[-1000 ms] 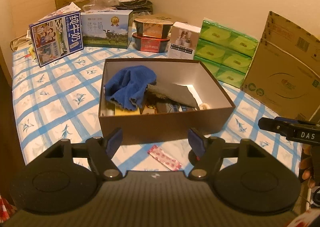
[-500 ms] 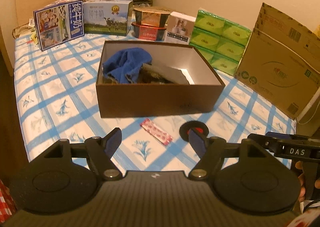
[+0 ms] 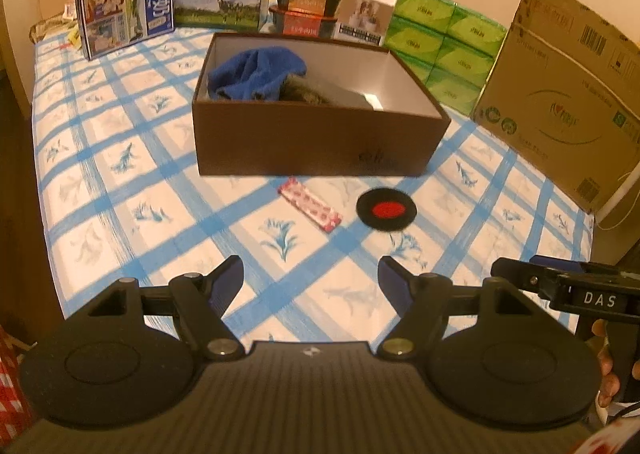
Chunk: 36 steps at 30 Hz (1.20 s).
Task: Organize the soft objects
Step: 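Withdraw both open tools from the box toward the packet and black pad, then close the right tool on the black red-centred pad while the left tool approaches the packet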
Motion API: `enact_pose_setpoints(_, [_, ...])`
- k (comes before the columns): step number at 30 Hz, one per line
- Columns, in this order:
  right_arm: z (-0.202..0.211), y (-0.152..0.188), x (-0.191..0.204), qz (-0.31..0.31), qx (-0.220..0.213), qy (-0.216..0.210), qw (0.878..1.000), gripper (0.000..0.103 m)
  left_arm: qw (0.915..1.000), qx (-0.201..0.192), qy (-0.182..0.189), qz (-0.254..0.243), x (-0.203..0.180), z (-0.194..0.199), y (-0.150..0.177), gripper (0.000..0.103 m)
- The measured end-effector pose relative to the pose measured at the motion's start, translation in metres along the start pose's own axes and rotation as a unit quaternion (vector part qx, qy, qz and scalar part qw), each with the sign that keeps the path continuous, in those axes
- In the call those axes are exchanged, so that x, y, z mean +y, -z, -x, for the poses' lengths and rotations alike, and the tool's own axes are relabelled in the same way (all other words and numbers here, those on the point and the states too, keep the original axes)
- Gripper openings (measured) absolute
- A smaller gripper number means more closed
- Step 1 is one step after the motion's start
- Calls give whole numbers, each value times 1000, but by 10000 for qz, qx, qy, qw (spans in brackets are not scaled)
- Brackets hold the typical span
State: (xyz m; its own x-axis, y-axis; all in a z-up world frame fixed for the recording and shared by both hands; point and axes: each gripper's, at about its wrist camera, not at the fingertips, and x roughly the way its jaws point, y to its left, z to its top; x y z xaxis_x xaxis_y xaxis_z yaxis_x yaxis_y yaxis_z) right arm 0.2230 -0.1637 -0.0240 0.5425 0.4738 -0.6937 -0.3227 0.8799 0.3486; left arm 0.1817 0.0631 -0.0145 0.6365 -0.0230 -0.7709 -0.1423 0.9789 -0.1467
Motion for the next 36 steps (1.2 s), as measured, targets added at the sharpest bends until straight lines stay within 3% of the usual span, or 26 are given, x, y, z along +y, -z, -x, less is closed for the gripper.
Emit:
enact_pose_setpoints(14, [-33,18,-5,215,308,131,9992,79,9991,386,-107,-121,-15,-41,13,72])
enact_pose_setpoints(36, [-126,-8,-31,663,431,267,9965,79,9965,527,-351,-553,-18,-152,-6,69])
